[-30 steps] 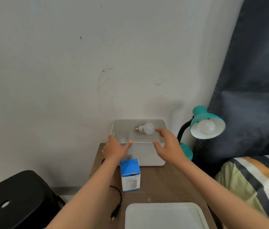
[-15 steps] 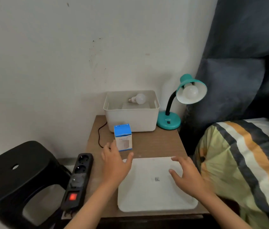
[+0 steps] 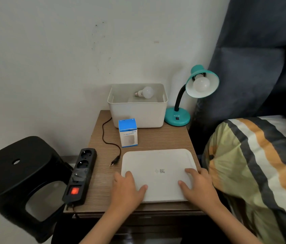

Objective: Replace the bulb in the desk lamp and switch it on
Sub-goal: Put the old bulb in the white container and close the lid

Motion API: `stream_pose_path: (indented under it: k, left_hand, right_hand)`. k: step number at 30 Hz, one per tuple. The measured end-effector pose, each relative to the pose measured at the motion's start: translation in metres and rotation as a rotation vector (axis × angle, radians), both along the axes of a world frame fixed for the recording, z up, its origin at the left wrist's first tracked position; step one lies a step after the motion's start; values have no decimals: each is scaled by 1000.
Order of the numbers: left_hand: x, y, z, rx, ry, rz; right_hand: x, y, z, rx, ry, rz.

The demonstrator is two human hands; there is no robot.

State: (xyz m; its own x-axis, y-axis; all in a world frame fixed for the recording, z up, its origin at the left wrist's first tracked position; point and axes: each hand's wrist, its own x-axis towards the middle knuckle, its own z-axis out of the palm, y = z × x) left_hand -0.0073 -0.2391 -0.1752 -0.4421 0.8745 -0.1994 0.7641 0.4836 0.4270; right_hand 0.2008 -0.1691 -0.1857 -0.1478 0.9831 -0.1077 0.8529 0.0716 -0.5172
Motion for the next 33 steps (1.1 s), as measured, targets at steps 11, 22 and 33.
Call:
stream_pose_path:
  k: [11,22,33]
  left_hand:
    - [-52,62,93,359,60,-37]
    - [-143,199,127,258,97,-34]
    - [-160,255,109,148,81,-71]
  right_hand:
    - [-48,68,93,301,146,74]
    - [-132,195,132,201,155,138]
    - [-156,256,116,115,112,185]
